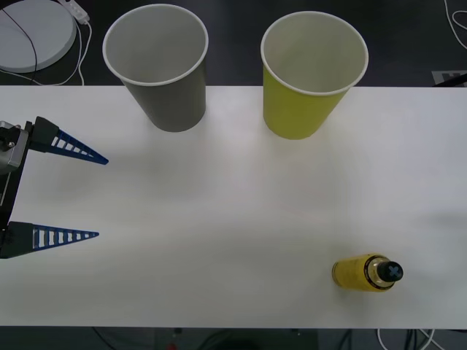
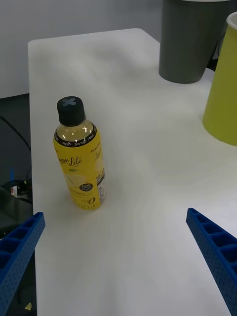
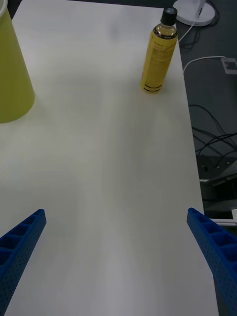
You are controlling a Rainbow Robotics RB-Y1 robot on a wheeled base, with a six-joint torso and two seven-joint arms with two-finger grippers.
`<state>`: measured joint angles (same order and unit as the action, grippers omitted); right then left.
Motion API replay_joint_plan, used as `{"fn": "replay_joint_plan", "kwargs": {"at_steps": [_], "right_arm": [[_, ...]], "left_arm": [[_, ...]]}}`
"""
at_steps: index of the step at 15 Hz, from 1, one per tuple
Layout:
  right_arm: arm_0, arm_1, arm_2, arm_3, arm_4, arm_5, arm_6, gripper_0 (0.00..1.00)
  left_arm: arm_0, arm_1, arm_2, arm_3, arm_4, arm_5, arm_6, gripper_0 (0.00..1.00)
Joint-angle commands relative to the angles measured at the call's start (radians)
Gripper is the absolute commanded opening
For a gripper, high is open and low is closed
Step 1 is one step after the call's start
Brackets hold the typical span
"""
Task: Put the can into the green bin and the plastic bottle into the gray bin
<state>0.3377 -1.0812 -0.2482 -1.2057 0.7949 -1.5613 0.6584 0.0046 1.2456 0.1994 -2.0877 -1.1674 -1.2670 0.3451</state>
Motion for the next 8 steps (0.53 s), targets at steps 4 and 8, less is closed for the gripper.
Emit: {"fn": "replay_joint_plan", "kwargs": {"at_steps": [4, 8], "right_arm": [[-0.054, 0.064, 0.075, 0.081, 0.007, 0.015, 0.038, 1.0], [-0.106, 0.096, 0.133, 0.123, 0.017, 0.033, 0.053, 1.0]], "left_arm": [[0.0, 0.0, 0.0, 0.0, 0.0, 0.0, 0.0, 1.0], [0.0, 0.0, 0.0, 0.0, 0.0, 0.0, 0.0, 1.0]]}}
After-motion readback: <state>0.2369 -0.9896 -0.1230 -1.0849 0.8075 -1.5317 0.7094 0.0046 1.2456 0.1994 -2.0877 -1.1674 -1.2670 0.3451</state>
